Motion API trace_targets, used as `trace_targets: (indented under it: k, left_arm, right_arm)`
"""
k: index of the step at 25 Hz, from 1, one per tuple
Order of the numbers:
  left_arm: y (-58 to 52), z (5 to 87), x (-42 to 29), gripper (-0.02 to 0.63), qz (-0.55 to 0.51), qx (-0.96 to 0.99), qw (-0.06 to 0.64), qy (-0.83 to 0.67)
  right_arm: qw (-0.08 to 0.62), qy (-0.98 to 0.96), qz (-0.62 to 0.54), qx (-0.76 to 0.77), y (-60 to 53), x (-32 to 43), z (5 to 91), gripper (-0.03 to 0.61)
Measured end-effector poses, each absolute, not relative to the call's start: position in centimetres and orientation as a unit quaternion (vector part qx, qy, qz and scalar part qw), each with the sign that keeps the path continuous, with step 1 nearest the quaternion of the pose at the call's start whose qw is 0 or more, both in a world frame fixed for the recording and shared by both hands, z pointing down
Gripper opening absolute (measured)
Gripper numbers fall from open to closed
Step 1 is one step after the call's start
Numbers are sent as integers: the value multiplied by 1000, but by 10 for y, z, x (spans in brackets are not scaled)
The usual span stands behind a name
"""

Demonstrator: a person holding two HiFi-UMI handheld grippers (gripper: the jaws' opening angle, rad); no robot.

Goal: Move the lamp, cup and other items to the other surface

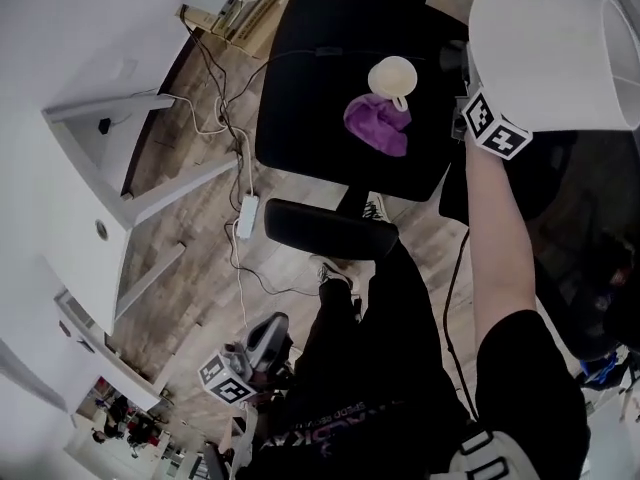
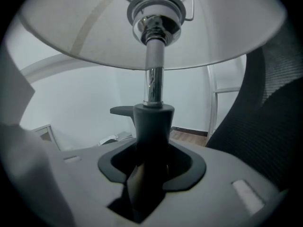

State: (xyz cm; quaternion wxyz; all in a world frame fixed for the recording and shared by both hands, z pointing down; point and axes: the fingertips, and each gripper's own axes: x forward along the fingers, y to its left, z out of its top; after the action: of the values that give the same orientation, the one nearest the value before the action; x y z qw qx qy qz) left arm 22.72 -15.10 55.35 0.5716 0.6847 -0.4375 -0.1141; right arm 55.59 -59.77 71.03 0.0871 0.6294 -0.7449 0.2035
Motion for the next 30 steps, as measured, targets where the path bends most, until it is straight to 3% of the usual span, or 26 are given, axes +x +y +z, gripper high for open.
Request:
trace_targets:
  k: [17, 30]
  left_arm:
    - [-150, 588, 220, 0, -94, 649, 619, -433]
    - [-139, 609, 213, 0, -120, 632, 634, -429]
  right_arm:
    - [124, -712, 239, 649, -569, 569, 808, 161]
    - [113, -708, 234, 657, -552, 567, 823, 169]
